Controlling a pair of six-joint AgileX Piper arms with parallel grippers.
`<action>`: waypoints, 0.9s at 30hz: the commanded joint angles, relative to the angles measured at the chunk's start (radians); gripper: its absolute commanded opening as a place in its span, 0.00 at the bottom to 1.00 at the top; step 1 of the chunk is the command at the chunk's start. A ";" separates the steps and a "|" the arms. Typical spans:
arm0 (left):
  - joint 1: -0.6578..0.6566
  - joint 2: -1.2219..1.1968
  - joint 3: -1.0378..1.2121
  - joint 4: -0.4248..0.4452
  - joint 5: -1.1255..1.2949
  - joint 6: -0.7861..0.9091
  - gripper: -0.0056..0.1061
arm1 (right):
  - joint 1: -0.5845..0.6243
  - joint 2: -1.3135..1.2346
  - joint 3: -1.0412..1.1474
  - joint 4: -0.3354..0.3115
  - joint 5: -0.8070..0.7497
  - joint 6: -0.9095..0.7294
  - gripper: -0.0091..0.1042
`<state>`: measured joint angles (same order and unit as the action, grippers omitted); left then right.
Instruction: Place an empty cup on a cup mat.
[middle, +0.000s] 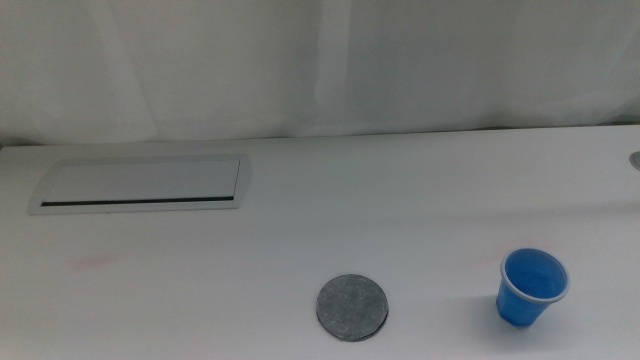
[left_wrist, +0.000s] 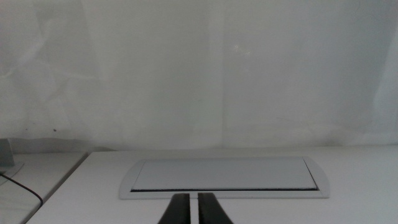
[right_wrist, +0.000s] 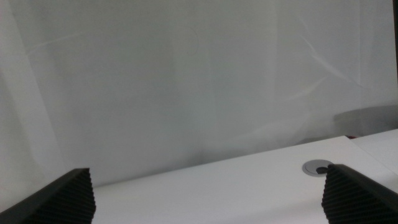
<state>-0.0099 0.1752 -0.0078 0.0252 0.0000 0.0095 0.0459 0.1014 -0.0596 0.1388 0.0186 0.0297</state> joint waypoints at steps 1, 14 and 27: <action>-0.002 -0.003 0.042 -0.006 -0.012 0.002 0.02 | -0.006 0.002 0.005 0.011 -0.026 0.001 0.99; -0.002 -0.003 0.042 -0.006 -0.012 0.002 0.02 | -0.006 0.124 -0.361 0.023 0.331 -0.003 0.99; -0.002 -0.003 0.042 -0.006 -0.012 0.002 0.02 | -0.006 0.566 -0.831 0.045 0.792 0.024 0.99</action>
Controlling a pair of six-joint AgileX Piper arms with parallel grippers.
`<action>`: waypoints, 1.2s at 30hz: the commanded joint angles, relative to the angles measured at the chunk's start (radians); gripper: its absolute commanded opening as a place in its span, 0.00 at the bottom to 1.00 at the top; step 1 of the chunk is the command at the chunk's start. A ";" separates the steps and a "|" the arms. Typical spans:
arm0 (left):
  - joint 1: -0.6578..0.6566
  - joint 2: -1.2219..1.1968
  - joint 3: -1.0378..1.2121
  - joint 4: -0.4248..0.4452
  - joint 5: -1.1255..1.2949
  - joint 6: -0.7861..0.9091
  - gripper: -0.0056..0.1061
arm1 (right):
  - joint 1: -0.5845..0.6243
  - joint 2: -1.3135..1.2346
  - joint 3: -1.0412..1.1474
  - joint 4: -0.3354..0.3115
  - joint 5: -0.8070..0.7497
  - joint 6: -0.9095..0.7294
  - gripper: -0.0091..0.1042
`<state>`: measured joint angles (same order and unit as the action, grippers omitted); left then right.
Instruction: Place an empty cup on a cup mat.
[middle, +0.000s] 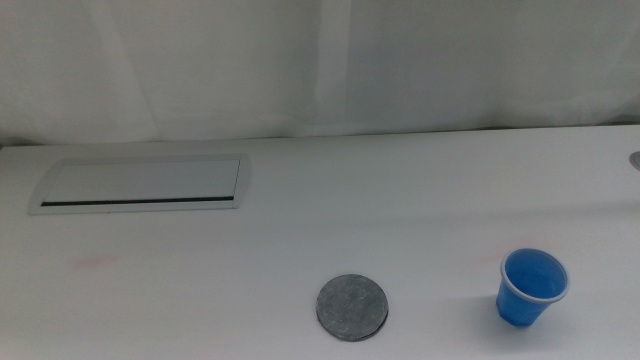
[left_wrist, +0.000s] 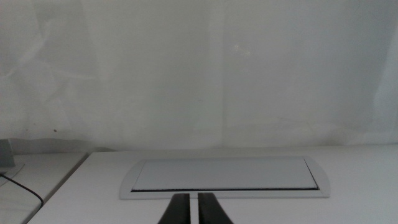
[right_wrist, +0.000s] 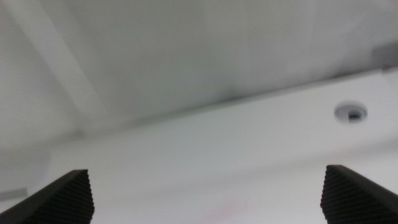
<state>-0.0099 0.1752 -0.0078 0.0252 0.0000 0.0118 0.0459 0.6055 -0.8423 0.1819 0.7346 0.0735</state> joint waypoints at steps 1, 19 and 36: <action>-0.002 -0.003 0.042 -0.006 -0.012 0.000 0.02 | -0.006 0.101 -0.075 0.003 0.111 -0.035 0.99; -0.002 -0.003 0.042 -0.006 -0.012 0.000 0.02 | -0.004 0.563 -0.160 0.099 0.326 -0.247 0.99; -0.002 -0.003 0.042 -0.006 -0.012 0.000 0.02 | 0.066 0.792 -0.039 0.079 0.198 -0.256 0.99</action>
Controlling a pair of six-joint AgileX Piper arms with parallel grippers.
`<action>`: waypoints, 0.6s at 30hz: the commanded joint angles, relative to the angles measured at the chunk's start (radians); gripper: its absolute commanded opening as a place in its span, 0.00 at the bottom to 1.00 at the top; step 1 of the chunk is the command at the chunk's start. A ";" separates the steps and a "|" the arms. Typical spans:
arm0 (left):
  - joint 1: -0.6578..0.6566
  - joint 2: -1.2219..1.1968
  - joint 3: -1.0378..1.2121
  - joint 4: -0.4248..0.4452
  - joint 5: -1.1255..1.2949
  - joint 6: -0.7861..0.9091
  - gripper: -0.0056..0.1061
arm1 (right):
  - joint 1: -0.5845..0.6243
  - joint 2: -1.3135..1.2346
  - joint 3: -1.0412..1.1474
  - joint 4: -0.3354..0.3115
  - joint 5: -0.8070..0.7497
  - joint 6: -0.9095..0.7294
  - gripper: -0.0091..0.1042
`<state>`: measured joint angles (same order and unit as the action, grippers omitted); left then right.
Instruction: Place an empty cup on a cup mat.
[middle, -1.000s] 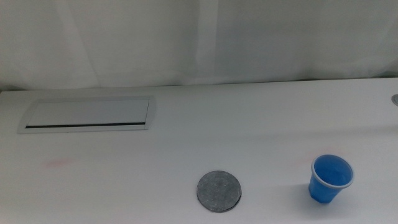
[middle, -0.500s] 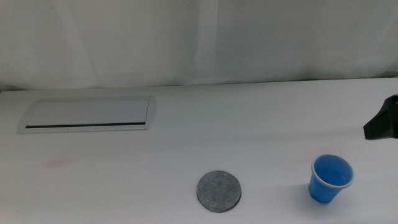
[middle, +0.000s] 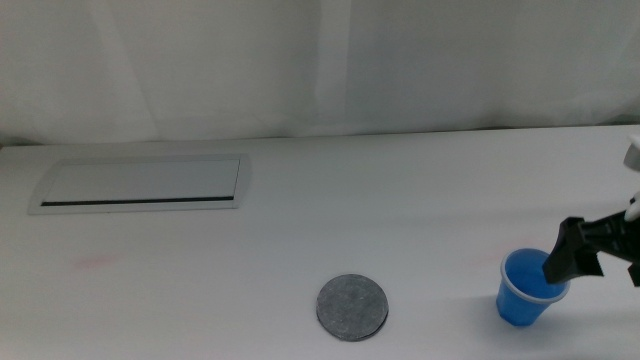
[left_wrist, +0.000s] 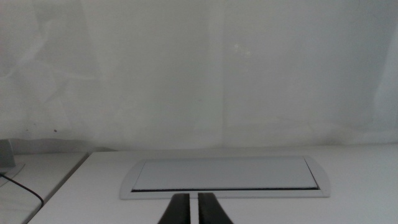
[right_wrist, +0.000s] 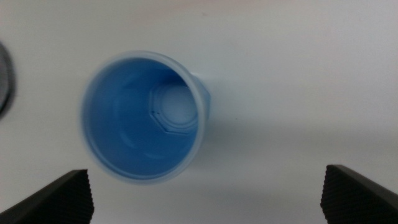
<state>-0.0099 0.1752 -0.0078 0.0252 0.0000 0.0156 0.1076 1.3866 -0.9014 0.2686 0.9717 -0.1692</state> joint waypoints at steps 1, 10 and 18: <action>-0.002 -0.003 0.042 -0.006 -0.012 -0.004 0.02 | 0.004 0.015 0.029 -0.008 -0.055 -0.014 0.99; -0.002 -0.003 0.042 -0.006 -0.012 -0.004 0.02 | 0.004 0.075 0.045 -0.019 -0.139 -0.014 0.99; -0.002 -0.003 0.042 -0.006 -0.012 -0.004 0.02 | 0.004 0.176 0.045 -0.019 -0.166 -0.014 0.99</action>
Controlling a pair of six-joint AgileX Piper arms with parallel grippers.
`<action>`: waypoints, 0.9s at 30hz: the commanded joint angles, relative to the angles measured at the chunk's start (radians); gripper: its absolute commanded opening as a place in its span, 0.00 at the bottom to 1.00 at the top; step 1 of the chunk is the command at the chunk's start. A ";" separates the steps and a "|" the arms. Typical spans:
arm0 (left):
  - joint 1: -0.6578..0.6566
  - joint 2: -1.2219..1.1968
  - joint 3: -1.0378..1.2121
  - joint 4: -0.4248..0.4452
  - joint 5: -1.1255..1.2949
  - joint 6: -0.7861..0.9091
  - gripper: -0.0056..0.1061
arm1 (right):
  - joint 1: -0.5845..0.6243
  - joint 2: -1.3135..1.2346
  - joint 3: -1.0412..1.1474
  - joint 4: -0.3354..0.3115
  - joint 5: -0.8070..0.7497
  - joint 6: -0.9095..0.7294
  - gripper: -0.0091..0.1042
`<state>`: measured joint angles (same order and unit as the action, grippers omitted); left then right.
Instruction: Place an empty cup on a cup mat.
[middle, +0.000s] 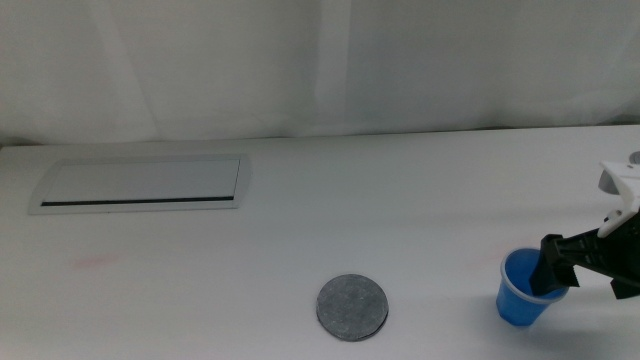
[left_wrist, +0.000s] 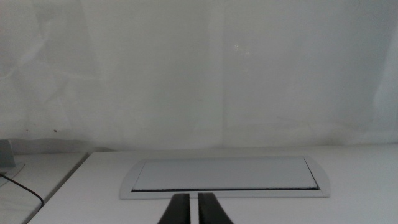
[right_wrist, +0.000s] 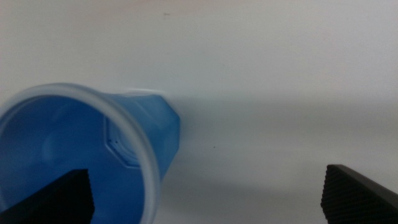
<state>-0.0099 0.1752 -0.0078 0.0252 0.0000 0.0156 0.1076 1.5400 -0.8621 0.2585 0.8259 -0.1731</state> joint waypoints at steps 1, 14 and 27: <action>-0.002 -0.003 0.042 -0.006 -0.012 -0.004 0.02 | 0.004 0.031 0.006 -0.009 -0.023 -0.010 0.99; -0.002 -0.003 0.042 -0.006 -0.012 -0.004 0.02 | 0.004 0.094 0.006 -0.003 -0.071 -0.010 0.33; -0.002 -0.003 0.042 -0.006 -0.012 -0.004 0.02 | 0.016 0.080 -0.151 0.059 0.038 -0.019 0.06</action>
<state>-0.0099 0.1752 -0.0078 0.0252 0.0000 0.0156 0.1151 1.6329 -0.9595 0.3134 0.8248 -0.1789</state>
